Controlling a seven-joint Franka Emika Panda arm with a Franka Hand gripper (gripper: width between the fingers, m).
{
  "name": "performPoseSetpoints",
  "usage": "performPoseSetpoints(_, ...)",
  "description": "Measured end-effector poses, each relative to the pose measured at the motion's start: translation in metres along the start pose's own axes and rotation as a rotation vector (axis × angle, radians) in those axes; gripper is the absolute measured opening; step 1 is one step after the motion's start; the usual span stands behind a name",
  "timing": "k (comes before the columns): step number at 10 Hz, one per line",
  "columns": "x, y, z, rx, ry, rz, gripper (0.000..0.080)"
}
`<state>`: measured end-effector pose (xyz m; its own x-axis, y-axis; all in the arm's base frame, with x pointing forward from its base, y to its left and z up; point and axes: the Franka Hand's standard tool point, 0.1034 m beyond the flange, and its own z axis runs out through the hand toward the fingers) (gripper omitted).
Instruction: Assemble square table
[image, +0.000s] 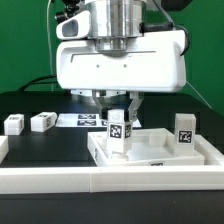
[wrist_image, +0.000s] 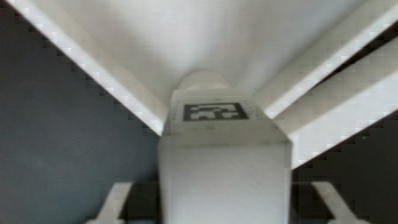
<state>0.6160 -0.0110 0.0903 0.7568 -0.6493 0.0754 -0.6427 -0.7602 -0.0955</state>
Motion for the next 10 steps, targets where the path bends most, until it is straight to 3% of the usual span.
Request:
performPoseSetpoints(5,-0.0074,-0.0086,0.0013,0.016,-0.006,0.422,0.0290)
performPoseSetpoints(9,-0.0073,-0.0084,0.0015,0.019,-0.009,0.446,0.0300)
performPoseSetpoints(10,-0.0073,-0.0088,0.0013,0.019,-0.009,0.396,0.0473)
